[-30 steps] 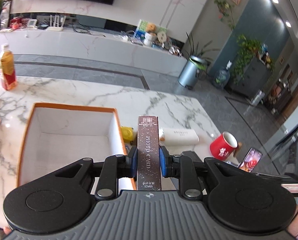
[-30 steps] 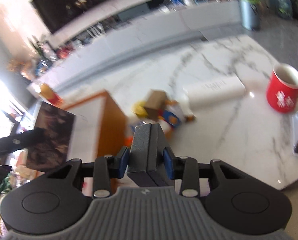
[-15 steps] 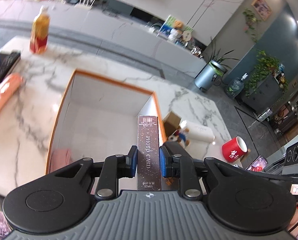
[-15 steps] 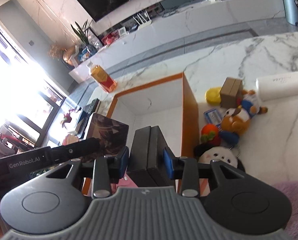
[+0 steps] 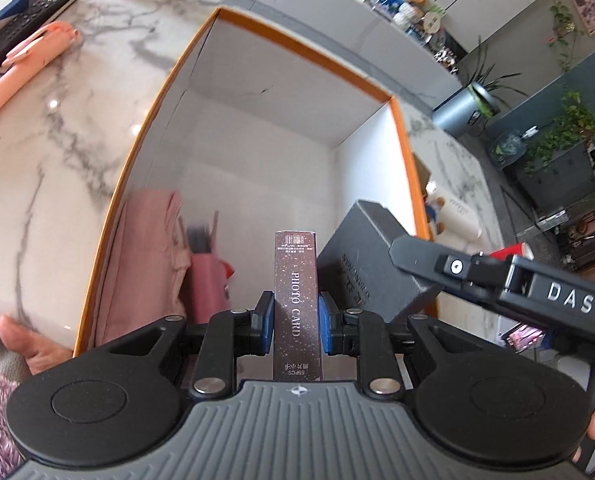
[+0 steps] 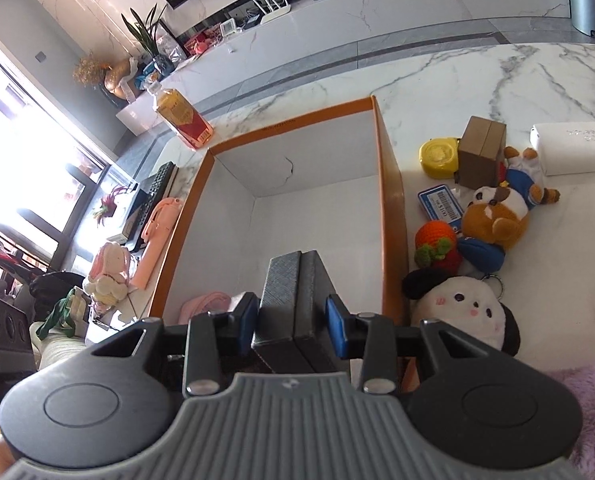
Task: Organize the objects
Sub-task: 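Carry both items into the box and lower the photo card box with the left tool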
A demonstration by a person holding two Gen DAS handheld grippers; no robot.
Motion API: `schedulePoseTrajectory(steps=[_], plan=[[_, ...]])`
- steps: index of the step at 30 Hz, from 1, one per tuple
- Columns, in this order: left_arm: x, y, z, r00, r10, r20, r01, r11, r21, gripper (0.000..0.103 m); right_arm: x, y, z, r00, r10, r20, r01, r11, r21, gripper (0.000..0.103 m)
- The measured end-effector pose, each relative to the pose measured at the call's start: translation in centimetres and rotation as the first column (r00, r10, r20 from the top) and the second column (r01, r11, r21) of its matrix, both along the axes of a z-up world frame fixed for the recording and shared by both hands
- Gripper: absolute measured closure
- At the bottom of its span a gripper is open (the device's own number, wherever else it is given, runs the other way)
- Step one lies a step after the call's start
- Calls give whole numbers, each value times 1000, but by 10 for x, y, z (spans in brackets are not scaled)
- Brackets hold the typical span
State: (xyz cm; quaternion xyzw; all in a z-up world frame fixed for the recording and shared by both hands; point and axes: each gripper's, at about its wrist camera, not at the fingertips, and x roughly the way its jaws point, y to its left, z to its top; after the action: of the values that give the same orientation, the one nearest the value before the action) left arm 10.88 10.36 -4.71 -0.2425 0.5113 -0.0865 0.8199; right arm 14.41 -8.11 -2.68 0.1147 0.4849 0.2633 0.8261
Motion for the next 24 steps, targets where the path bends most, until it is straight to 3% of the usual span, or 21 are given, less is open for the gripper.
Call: schedulePoseTrajectory(steps=[8, 15, 24], plan=[[-7, 0, 2, 999, -10, -32, 14, 994, 109, 77, 5, 21, -18, 998, 40, -48, -40, 999, -12, 64], [-6, -14, 4, 997, -69, -44, 77, 971, 228, 76, 7, 32, -33, 994, 45, -101, -48, 998, -27, 64], [2, -20, -6, 993, -85, -84, 104, 962, 251, 74, 7, 44, -41, 991, 71, -112, -81, 993, -86, 64]])
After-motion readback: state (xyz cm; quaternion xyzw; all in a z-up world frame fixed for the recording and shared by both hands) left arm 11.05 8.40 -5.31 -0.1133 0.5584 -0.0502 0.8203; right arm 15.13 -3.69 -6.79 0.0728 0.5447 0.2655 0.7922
